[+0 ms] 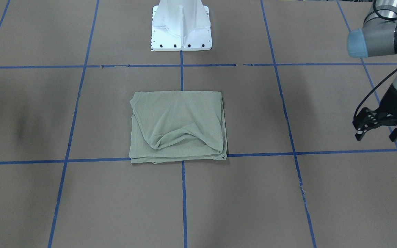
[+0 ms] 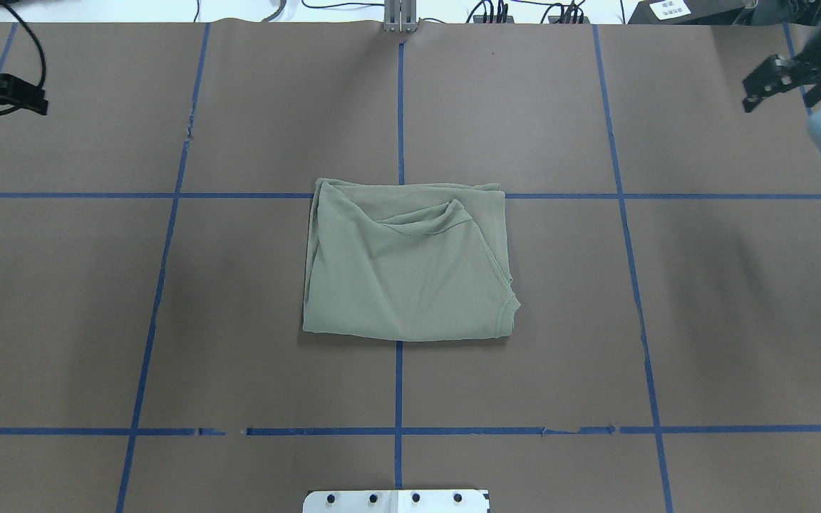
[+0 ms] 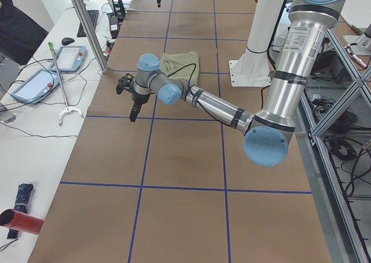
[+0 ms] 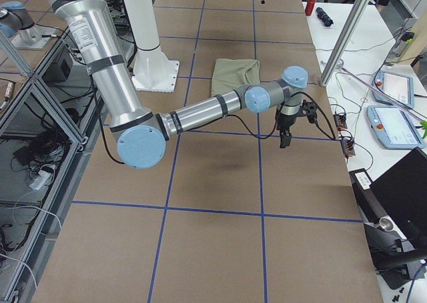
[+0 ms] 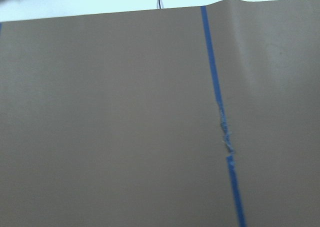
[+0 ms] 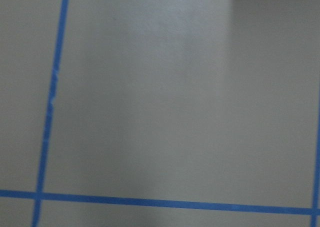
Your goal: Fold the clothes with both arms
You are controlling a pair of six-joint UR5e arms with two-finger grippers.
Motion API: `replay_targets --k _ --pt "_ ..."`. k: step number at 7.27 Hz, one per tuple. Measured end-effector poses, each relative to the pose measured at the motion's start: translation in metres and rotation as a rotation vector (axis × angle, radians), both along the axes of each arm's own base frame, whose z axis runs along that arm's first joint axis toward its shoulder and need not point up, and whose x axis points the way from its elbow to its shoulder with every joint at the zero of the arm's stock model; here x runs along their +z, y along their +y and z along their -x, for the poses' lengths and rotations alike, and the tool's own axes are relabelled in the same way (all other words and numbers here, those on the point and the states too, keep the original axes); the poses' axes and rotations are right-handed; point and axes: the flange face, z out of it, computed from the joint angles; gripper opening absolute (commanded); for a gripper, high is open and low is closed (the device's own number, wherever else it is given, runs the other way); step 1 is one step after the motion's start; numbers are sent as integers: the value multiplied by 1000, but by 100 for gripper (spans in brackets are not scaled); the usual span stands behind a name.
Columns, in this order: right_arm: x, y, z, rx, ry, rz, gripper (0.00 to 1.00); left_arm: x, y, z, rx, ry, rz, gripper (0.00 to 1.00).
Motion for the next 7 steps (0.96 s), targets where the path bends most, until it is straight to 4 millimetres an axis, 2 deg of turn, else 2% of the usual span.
replay_targets --k 1,2,3,5,7 --pt "36 15 -46 -55 14 -19 100 30 15 42 74 -42 -39 100" --pt "59 28 -78 -72 6 -16 100 54 29 75 133 -61 -66 100" --pt "71 37 -91 -70 -12 -4 100 70 41 98 153 -54 -65 100" --pt "81 43 -97 -59 -18 18 100 80 48 119 124 -39 -49 100" --pt "97 53 -117 -24 -14 48 100 88 52 124 100 -33 -21 100"
